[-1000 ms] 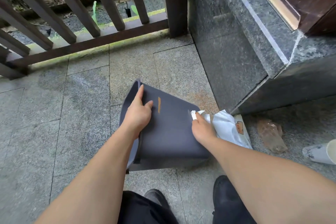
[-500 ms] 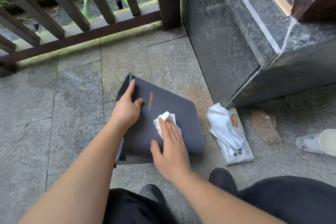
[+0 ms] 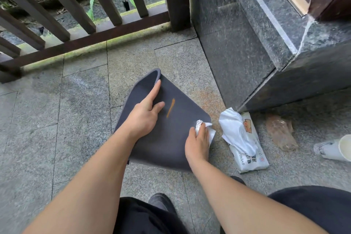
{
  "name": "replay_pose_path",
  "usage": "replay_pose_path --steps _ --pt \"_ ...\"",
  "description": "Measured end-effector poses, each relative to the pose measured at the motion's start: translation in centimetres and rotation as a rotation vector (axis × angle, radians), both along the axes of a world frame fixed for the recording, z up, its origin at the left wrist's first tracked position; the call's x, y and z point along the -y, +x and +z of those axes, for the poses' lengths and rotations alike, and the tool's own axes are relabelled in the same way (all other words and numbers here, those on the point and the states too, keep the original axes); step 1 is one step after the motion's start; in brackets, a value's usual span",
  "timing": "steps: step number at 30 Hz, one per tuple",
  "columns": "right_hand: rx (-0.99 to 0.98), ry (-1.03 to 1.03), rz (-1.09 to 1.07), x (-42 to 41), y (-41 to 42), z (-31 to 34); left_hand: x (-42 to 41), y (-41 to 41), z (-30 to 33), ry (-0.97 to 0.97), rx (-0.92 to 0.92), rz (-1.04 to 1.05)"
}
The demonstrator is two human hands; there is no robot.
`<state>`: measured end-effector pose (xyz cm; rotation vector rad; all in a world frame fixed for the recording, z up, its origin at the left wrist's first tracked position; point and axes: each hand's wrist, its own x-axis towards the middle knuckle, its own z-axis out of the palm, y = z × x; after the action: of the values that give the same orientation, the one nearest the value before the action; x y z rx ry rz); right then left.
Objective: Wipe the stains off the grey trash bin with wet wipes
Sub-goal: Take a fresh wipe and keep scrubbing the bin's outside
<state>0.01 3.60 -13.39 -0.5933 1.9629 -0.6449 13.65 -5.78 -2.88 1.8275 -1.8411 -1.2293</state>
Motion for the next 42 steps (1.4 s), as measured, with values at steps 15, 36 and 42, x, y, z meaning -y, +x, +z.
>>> replay_pose_path --steps 15,36,42 --pt "0.049 -0.608 0.351 5.6 4.8 6.1 0.6 0.7 -0.8 -0.052 -0.092 0.003" --pt "-0.092 -0.416 0.303 5.1 2.8 2.6 1.2 2.4 -1.6 -0.013 0.011 0.104" --pt "-0.124 -0.503 0.372 6.7 3.8 4.4 1.8 1.3 -1.3 -0.04 -0.002 0.068"
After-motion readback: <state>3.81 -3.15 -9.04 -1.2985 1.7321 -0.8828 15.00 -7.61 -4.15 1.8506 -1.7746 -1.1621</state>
